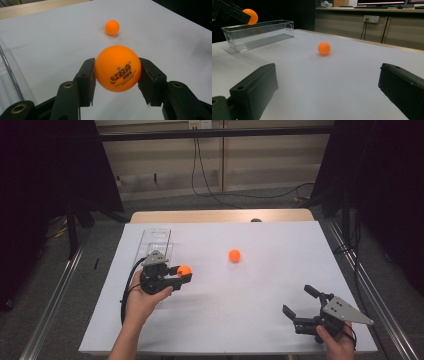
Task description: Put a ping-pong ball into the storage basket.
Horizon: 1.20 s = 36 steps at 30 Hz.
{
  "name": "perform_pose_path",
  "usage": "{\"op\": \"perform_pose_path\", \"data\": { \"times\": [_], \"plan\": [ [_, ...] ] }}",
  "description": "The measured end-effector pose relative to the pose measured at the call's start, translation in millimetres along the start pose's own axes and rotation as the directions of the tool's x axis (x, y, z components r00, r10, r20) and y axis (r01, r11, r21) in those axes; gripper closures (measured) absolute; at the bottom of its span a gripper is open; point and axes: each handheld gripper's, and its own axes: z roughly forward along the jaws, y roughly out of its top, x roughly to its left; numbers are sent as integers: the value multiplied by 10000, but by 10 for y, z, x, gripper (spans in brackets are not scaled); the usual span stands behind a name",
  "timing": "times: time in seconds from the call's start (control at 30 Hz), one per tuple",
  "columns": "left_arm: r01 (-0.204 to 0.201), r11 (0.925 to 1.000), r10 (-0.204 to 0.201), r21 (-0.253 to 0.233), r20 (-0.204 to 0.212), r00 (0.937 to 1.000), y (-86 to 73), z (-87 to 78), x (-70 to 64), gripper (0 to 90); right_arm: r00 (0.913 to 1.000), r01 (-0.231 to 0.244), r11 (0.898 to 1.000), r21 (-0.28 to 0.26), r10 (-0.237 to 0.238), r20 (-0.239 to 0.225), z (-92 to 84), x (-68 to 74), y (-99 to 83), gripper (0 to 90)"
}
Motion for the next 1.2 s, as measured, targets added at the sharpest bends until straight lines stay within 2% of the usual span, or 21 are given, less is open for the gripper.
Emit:
{"op": "perform_pose_path", "data": {
  "times": [1.2],
  "plan": [
    [140, 9998, -149, -139, -633, 9979, -12, -81, 142, 509, 10000, 7, 10000, 16, -7, 4, -8, -2, -3, 18]
  ]
}}
